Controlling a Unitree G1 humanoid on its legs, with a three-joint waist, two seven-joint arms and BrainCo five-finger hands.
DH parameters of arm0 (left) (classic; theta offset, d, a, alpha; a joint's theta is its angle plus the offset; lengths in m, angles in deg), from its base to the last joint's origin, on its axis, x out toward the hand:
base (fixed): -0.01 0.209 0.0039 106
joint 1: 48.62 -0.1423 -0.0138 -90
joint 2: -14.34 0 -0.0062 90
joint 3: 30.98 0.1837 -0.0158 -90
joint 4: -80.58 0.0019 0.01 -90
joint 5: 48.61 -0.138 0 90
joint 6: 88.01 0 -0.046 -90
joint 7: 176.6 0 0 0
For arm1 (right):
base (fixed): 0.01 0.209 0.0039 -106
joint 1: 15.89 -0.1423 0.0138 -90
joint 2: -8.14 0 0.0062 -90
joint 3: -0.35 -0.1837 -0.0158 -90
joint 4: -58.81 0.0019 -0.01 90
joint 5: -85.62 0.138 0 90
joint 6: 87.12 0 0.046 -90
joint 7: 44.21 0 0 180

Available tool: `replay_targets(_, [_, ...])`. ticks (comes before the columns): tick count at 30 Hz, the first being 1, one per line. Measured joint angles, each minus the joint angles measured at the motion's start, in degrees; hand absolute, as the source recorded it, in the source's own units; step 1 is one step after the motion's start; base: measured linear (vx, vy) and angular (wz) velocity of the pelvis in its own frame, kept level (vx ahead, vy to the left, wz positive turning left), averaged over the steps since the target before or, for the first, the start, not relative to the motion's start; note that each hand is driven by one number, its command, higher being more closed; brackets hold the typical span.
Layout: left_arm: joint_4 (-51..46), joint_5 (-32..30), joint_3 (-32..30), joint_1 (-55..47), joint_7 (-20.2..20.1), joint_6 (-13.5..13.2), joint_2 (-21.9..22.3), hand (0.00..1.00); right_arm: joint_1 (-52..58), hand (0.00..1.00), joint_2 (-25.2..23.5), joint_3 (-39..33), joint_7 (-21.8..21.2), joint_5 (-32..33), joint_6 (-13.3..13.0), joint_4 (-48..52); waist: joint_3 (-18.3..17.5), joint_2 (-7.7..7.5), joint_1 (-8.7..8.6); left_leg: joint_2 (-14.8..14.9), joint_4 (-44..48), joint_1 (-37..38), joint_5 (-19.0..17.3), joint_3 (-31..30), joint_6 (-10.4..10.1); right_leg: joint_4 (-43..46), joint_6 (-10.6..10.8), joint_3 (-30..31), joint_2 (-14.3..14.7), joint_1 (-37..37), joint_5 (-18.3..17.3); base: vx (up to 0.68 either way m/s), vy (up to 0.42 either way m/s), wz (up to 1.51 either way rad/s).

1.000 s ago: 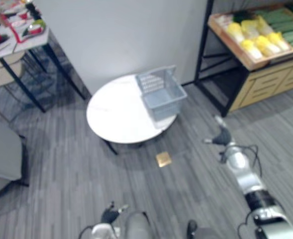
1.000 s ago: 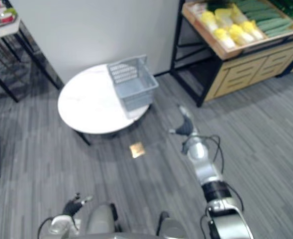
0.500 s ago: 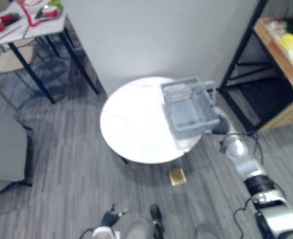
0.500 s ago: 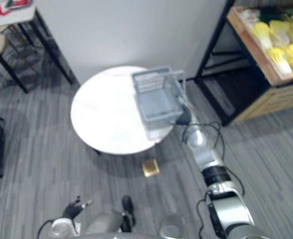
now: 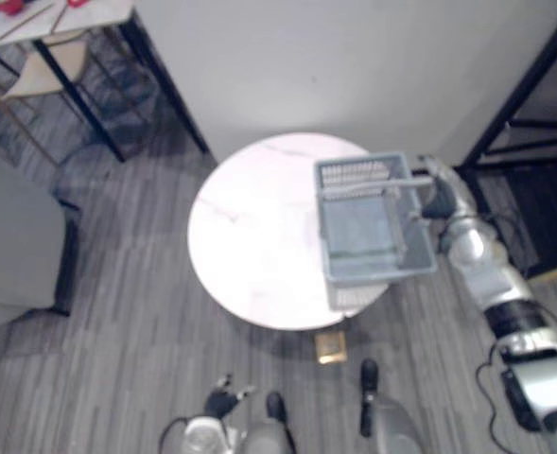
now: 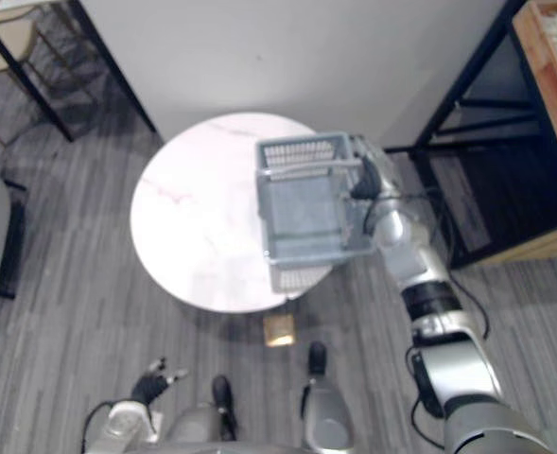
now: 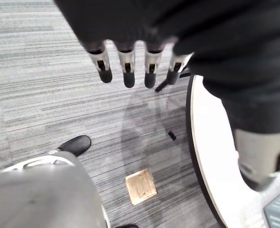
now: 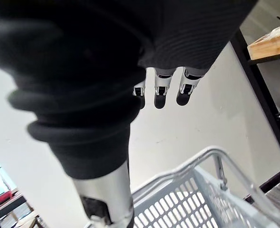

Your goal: Pick vegetable in the basket

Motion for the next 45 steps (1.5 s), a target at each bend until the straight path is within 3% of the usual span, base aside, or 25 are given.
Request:
replay_targets(10, [-0.65, 0.26, 0.64, 1.61, 0.28, -1.39, -0.13, 0.0, -15.67, 0.0, 5.09, 3.46, 1.36, -0.16, -0.54, -6.89, 4.22, 4.74, 0.5, -1.27, -3.17, -6.31, 3.04, -1.69, 0.28, -7.65, -0.56, -2.04, -0.57, -2.79, 4.63, 0.01, -0.008, 0.13])
replay_targets(24, [-2.41, 2.9, 1.29, 2.84, 0.51, -2.35, -0.16, 0.0, -24.32, 0.0, 8.08, 6.23, 2.82, -0.45, -0.5, -10.83, 7.44, 7.41, 0.45, -1.25, -4.65, -11.17, 5.35, -2.75, 0.18, -9.17, -1.01, -3.28, -0.43, -6.79, 6.32, -0.01, -0.007, 0.05])
replay_targets(25, [-2.79, 2.92, 1.42, 3.0, 0.6, -2.65, -0.16, 0.0, -24.34, 1.0, 8.08, 6.32, 2.82, -0.48, -0.49, -11.39, 7.98, 7.61, 0.53, -1.22, -4.65, -11.36, 5.43, -2.82, 0.18, -9.17, -1.02, -3.28, -0.39, -6.92, 6.34, 0.0, 0.0, 0.0])
replay_targets(37, [-2.75, 4.19, 4.19, 6.99, 1.09, -3.72, -0.14, 0.0, -29.21, 1.0, 8.58, 9.49, 5.25, -2.07, -1.61, -16.93, 8.67, 8.16, 1.75, -0.99, -4.56, -14.11, 6.57, -3.09, 0.05, -9.52, -1.39, -3.07, -0.06, -9.51, 7.48, 0.0, -0.001, 0.0])
replay_targets(43, [-3.38, 5.27, 4.17, 6.55, 1.18, -3.41, 0.71, 0.0, -25.4, 1.0, 8.62, 9.98, 4.3, -2.83, -0.32, -17.53, 8.7, 8.21, 2.44, -0.23, -5.2, -9.83, 6.58, -2.89, -0.11, -9.6, -1.34, -2.49, 1.04, -5.49, 7.48, 0.02, 0.0, -0.03])
replay_targets(45, [-5.04, 5.28, 4.11, 5.84, 1.05, -3.38, 1.27, 0.0, -22.18, 1.0, 8.42, 9.94, 3.7, -2.9, 0.02, -16.73, 8.55, 7.57, 2.68, -0.1, -3.66, -8.51, 5.34, -3.1, -0.34, -9.57, -1.33, 0.08, 1.71, -4.04, 7.47, 0.05, 0.013, -0.29])
